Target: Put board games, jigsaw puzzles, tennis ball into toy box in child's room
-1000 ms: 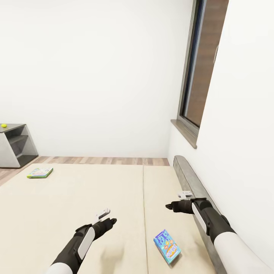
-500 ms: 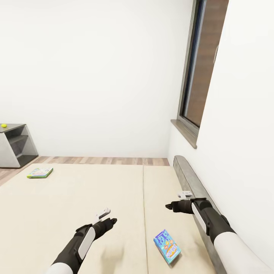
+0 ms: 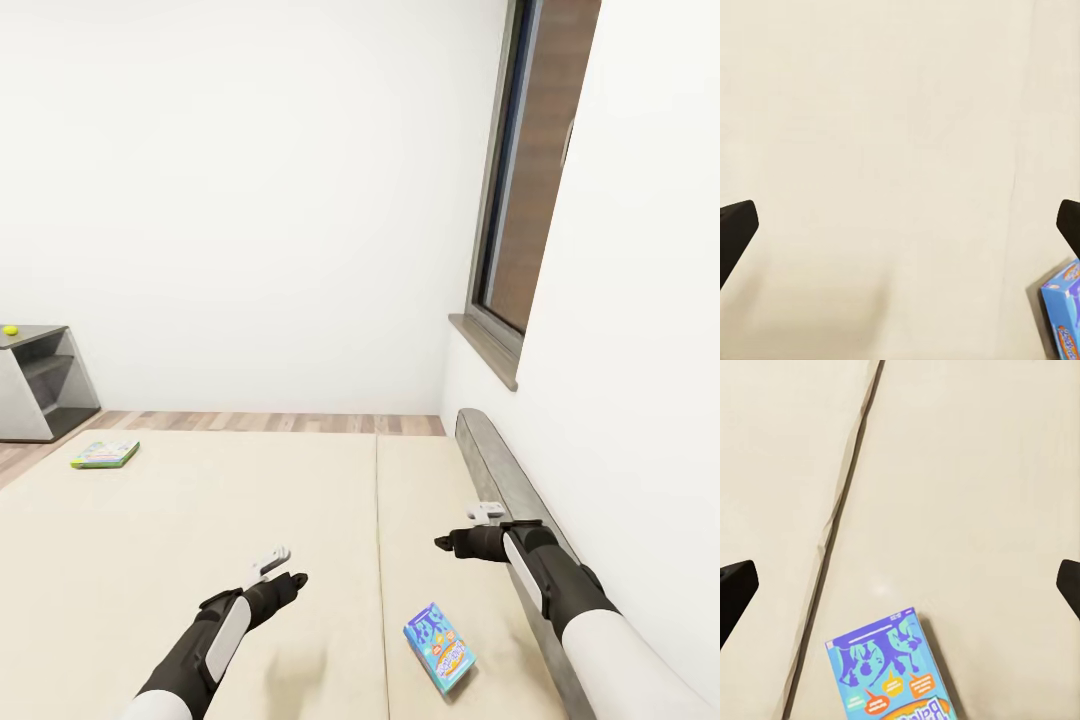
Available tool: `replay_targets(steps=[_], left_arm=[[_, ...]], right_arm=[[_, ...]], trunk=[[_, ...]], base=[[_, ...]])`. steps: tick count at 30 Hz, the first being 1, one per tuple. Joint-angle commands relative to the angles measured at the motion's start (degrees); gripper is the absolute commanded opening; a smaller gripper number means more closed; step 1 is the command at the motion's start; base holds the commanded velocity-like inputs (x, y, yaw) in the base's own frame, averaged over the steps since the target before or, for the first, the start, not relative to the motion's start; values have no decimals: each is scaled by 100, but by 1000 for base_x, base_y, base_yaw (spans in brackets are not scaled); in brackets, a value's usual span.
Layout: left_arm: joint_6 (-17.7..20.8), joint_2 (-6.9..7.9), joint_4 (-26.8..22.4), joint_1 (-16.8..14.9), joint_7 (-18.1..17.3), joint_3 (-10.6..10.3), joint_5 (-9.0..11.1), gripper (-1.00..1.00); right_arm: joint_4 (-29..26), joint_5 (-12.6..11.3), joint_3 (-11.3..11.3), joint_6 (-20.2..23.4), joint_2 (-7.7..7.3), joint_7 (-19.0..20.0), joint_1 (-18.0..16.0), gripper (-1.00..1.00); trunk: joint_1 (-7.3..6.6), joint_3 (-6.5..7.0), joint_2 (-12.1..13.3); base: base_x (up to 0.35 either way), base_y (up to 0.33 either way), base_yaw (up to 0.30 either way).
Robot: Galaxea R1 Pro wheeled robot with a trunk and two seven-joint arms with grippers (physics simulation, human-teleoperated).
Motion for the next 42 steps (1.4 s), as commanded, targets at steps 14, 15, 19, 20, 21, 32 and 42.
replay_targets(steps=[14, 15, 19, 20, 21, 32, 42], left_arm=[[38, -9, -7, -2, -2, 29, 39, 100], [38, -10, -8, -2, -2, 29, 39, 100], [38, -11, -8, -2, -2, 26, 39, 100], [38, -11, -8, -2, -2, 26, 39, 100], [38, -11, -8, -2, -2, 26, 39, 100], [38, -12, -8, -2, -4, 23, 39, 100], [38, -12, -7, -2, -9, 27, 39, 100]], right_arm=[[-68, 18, 55, 154, -5, 3, 8, 100], [-71, 21, 63, 190, -5, 2, 9, 100], [-78, 29, 78, 277, -5, 1, 9, 100], [-81, 32, 82, 330, -5, 0, 9, 100], [-81, 32, 82, 330, -5, 0, 9, 100], [-91, 22, 78, 567, -4, -2, 7, 100], [-87, 17, 65, 636, -4, -2, -19, 100]], trunk=[[0, -6, -4], [0, -6, -4], [0, -6, -4], [0, -6, -4], [0, -6, -4], [0, -14, -4], [0, -66, -4]], base=[[0, 0, 0], [0, 0, 0], [0, 0, 0], [0, 0, 0], [0, 0, 0], [0, 0, 0], [0, 0, 0]])
